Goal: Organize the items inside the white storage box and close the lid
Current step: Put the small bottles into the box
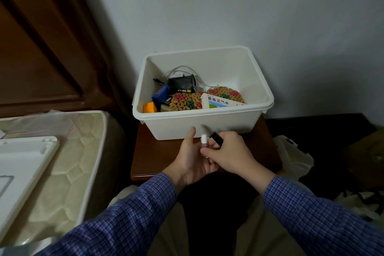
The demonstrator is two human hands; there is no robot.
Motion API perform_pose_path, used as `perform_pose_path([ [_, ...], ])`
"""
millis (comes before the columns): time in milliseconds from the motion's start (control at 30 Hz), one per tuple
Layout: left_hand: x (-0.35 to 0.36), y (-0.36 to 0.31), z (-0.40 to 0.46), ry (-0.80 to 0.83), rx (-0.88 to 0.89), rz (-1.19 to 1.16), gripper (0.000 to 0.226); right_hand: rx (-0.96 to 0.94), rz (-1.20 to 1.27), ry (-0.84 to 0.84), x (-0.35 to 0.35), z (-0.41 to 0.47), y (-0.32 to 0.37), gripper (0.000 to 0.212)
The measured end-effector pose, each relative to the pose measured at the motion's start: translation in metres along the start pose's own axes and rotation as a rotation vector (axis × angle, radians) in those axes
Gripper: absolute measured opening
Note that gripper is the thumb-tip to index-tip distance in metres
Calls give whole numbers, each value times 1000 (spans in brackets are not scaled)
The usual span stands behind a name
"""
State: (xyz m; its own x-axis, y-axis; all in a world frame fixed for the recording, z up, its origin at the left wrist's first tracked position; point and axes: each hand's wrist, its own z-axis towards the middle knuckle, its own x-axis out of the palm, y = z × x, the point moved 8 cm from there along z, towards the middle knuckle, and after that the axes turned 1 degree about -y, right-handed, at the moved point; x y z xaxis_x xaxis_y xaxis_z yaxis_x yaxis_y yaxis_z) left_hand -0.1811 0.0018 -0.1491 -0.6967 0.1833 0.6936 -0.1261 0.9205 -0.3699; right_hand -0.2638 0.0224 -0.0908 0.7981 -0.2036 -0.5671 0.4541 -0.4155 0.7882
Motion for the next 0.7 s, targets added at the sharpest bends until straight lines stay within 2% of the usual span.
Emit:
perform_pose_path([
  [100, 3, 2, -8, 1, -7, -4, 53, -22, -61, 8, 1, -5, 5, 21],
  [200, 6, 1, -16, 39, 7, 30, 42, -44, 12, 65, 2, -8, 8, 28],
  [267, 7, 0, -21, 71, 1, 71, 40, -24, 188, 106, -1, -9, 10, 24],
  [333, 4, -1, -24, 69, -10, 104, 47, 53, 470, 133, -8, -8, 10, 15],
  [400, 1, -3, -25, 76, -18, 105, 56, 112, 700, 149, -17, -9, 13, 18],
  [433, 1, -3, -26, 93, -17, 103, 61, 95, 732, 167, -20, -10, 16, 19],
  [500, 5, -3, -27, 137, -12, 105, 69, -16, 654, 197, -25, -14, 27, 16],
  [567, 11, -4, -29, 180, -12, 121, 76, -141, 475, 179, -31, -18, 40, 15],
  [700, 23, -2, -37, 287, -34, 173, 85, -194, 327, 244, -29, -18, 51, 12],
])
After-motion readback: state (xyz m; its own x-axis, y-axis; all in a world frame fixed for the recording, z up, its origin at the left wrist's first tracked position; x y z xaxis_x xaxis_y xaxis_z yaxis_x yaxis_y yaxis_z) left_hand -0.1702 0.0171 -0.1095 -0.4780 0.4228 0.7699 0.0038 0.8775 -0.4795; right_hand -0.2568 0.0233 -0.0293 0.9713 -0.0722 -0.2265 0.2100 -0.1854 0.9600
